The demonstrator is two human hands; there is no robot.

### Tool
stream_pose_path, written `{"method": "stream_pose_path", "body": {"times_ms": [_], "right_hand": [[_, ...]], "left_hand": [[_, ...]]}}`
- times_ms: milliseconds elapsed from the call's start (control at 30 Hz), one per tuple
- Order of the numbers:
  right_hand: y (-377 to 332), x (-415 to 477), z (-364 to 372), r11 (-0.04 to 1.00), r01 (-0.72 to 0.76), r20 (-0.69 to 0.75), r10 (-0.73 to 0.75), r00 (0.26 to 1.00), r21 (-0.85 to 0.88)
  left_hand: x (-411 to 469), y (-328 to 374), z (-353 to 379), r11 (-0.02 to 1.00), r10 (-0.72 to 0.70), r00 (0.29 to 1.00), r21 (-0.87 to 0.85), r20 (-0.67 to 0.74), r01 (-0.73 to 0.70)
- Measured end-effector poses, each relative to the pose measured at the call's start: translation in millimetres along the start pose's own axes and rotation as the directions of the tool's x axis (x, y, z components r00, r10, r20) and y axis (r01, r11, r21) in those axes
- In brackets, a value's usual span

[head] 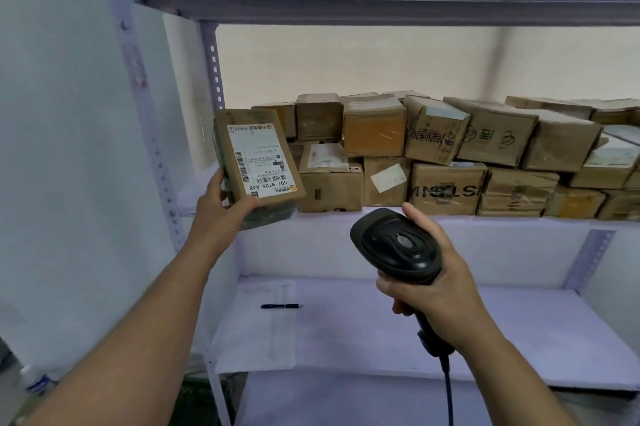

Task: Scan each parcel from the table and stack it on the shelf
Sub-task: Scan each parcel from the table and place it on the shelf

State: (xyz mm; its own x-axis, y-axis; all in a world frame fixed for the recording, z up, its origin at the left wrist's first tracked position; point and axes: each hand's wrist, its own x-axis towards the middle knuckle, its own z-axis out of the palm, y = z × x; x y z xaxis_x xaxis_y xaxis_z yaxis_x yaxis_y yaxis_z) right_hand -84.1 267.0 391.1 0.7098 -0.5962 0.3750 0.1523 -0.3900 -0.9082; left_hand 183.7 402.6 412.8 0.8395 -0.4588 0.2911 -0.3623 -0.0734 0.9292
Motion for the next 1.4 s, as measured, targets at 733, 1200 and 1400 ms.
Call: {"method": "stream_pose_path", "body": {"times_ms": [733, 1200, 1400], "right_hand": [[13.1, 39.7, 57.4, 0.997, -0.035, -0.163, 0.023, 0.986, -0.073], [8.8, 10.0, 39.6, 0.994, -0.050, -0.191, 0.030, 0.981, -0.099], [0.8, -28.9, 13.7, 0.997, -0.044, -0.197, 0.031, 0.980, -0.061]], "left_hand": [[93.0, -52.5, 8.2, 0.995, 0.072, 0.961, 0.044, 0.268, -0.087], [47.4, -59.4, 20.8, 0.965, 0.197, 0.976, 0.191, -0.088, -0.177], [-34.5, -47.1, 50.7, 0.917, 0.355, 0.932, 0.222, -0.078, -0.331]]}}
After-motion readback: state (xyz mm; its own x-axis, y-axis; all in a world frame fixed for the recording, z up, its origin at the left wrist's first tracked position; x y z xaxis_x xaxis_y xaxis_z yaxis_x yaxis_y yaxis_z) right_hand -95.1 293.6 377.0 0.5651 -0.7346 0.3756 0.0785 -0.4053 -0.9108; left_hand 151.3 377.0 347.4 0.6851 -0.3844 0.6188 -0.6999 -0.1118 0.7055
